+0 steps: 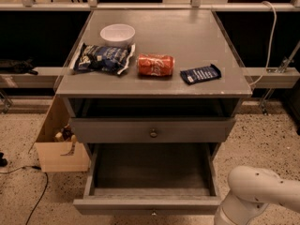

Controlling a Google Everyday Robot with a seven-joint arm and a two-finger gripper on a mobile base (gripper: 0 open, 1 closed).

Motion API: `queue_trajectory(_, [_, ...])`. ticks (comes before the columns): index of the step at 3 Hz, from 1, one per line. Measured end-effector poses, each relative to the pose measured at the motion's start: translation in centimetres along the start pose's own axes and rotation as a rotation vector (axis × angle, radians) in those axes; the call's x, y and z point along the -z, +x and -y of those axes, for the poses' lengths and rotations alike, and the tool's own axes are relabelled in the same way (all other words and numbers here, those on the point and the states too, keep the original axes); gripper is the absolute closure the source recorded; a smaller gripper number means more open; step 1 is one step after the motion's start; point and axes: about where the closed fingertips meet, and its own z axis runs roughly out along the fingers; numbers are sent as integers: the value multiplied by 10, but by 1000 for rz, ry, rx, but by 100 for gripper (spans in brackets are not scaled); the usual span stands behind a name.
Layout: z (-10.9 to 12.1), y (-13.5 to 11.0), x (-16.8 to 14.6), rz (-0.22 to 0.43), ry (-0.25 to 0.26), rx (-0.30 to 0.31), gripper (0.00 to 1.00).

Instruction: Close middle drawer

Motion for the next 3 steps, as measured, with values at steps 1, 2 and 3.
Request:
queue_trajectory(1, [-2, 4, 5, 41, -24, -3, 11])
queue_trajectory(2, [-2, 27, 21, 185, -60, -8, 0])
queue_trajectory(3, [13, 18, 31, 340, -99, 69, 0])
